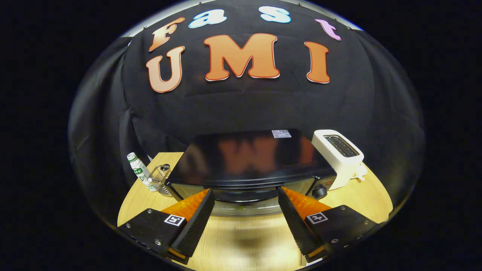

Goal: Open the toaster oven, put the food inside, and close the toaster oven door.

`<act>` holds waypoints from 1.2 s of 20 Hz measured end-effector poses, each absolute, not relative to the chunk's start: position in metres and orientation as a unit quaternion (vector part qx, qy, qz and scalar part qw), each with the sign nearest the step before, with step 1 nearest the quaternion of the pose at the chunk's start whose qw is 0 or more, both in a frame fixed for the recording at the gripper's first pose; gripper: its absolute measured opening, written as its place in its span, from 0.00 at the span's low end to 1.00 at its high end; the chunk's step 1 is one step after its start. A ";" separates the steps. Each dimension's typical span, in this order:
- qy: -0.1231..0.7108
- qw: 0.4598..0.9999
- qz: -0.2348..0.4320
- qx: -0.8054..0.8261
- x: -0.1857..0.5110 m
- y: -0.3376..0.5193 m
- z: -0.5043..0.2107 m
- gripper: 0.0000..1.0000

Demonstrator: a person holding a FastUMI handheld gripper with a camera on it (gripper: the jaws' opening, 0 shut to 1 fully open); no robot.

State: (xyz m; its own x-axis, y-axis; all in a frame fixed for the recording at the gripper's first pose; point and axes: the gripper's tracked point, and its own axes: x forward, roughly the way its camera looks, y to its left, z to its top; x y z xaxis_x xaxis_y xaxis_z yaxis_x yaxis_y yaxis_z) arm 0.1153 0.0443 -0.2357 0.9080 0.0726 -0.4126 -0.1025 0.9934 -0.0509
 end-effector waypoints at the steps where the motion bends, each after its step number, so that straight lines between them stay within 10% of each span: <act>1: 0.204 0.977 0.046 -0.038 0.118 0.042 -0.225 1.00; 14: 0.050 0.997 0.044 -0.028 0.087 0.020 0.000 1.00; 24: 0.014 0.998 0.047 -0.049 0.025 0.011 0.035 1.00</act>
